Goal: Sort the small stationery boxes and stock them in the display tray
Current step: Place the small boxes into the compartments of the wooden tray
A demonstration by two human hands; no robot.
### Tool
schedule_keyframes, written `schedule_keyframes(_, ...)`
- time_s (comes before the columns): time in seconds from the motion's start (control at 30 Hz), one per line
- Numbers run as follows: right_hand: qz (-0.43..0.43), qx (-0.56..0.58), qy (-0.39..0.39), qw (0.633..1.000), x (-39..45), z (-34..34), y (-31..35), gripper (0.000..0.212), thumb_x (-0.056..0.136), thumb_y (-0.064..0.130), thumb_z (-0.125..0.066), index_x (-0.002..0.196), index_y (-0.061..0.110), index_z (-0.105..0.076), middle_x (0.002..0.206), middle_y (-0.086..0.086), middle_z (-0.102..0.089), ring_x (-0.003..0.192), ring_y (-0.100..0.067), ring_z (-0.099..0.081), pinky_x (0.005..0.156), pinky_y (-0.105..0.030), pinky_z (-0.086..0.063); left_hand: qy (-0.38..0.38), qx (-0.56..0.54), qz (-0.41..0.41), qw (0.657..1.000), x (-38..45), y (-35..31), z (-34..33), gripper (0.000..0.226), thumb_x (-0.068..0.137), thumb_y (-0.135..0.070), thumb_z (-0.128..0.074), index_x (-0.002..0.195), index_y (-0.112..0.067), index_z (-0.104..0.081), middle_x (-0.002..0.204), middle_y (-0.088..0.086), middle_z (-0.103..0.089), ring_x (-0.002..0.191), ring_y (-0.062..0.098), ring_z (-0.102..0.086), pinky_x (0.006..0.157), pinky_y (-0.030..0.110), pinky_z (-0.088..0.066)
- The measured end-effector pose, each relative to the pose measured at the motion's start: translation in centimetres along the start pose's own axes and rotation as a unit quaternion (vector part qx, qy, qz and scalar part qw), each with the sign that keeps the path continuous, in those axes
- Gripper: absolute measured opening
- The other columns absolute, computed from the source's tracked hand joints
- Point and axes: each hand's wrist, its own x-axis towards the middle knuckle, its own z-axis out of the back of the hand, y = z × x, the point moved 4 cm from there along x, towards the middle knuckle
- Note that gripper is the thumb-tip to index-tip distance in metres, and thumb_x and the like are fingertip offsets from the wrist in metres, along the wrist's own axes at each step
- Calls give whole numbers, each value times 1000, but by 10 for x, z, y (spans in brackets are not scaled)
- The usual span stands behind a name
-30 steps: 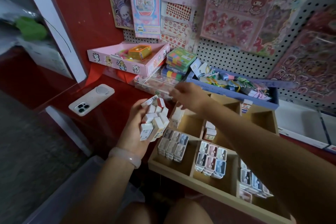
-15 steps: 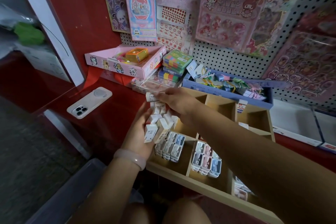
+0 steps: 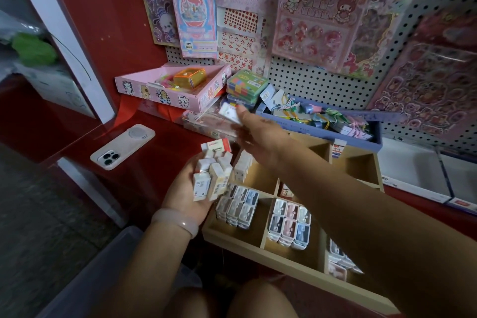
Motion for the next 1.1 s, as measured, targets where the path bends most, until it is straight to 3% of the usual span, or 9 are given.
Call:
schedule_keyframes(0.1, 31, -37, -77, 996, 5, 25, 2, 18, 92, 25, -58, 90, 7, -54, 73, -3, -53, 62, -8, -47, 61, -16, -45, 34, 27, -28, 999, 2, -8, 7, 18, 65, -23, -79, 77, -11, -74, 62, -6, -66, 47, 1, -61, 54, 17, -50)
schedule_keyframes(0.2, 8, -18, -53, 998, 1, 39, -9, 14, 96, 17, -51, 91, 5, -55, 75, -7, -55, 63, -9, -48, 59, -16, -46, -20, 90, -85, 992, -1, -18, 12, 39, 89, -31, -50, 62, -16, -75, 57, -9, -66, 47, 2, -61, 70, 21, -42)
schedule_keyframes(0.3, -65, 63, -20, 996, -3, 46, -22, 13, 96, 11, -49, 94, 0, -55, 78, -11, -55, 65, -10, -48, 50, -15, -50, -16, 104, -105, 989, -4, -21, 12, 19, 67, -37, -69, 69, -18, -74, 58, -9, -67, 49, 4, -63, 69, 24, -47)
schedule_keyframes(0.53, -43, -85, 34, 995, -3, 49, -32, 20, 90, -1, -55, 110, -2, -51, 87, -16, -63, 68, -19, -67, 59, -20, -57, -49, 123, -120, 984, -10, -21, 13, 52, 97, -26, -36, 62, -19, -74, 56, -5, -66, 47, 7, -63, 70, 28, -40)
schedule_keyframes(0.6, 28, -318, 25, 947, -1, 50, -30, 25, 89, 2, -58, 113, -3, -53, 92, -11, -59, 78, -22, -63, 68, -24, -58, -45, 124, -120, 984, -11, -23, 15, 47, 97, -26, -36, 68, -20, -73, 57, -7, -66, 47, 6, -63, 70, 27, -40)
schedule_keyframes(0.67, 108, -543, 12, 832, 2, 49, -28, 21, 87, 11, -62, 107, 3, -59, 94, -6, -59, 86, -21, -58, 70, -22, -49, -38, 129, -122, 983, -12, -24, 14, 59, 97, -28, -35, 54, -21, -74, 57, -8, -67, 47, 5, -63, 71, 27, -40)
schedule_keyframes(0.73, 147, -615, 18, 775, 3, 46, -29, 18, 87, 16, -62, 103, 7, -61, 97, -5, -62, 86, -16, -54, 63, -18, -39, -50, 135, -124, 982, -13, -25, 16, 63, 98, -29, -34, 48, -23, -73, 58, -7, -68, 48, 5, -64, 72, 27, -41)
schedule_keyframes(0.93, 165, -638, -1, 752, 8, 44, -36, 12, 88, 16, -61, 94, 7, -57, 90, -6, -59, 79, -16, -50, 64, -24, -39, -44, 134, -119, 983, -10, -24, 20, 58, 96, -28, -37, 51, -24, -74, 60, -8, -68, 50, 5, -64, 73, 27, -41)
schedule_keyframes(1.1, 149, -637, 17, 756, 8, 43, -35, 12, 86, 14, -63, 95, 7, -59, 93, -7, -62, 84, -20, -58, 69, -30, -48, 3, 118, -100, 988, -10, -20, 18, 18, 62, -37, -70, 53, -23, -75, 60, -10, -66, 51, 3, -61, 73, 24, -41)
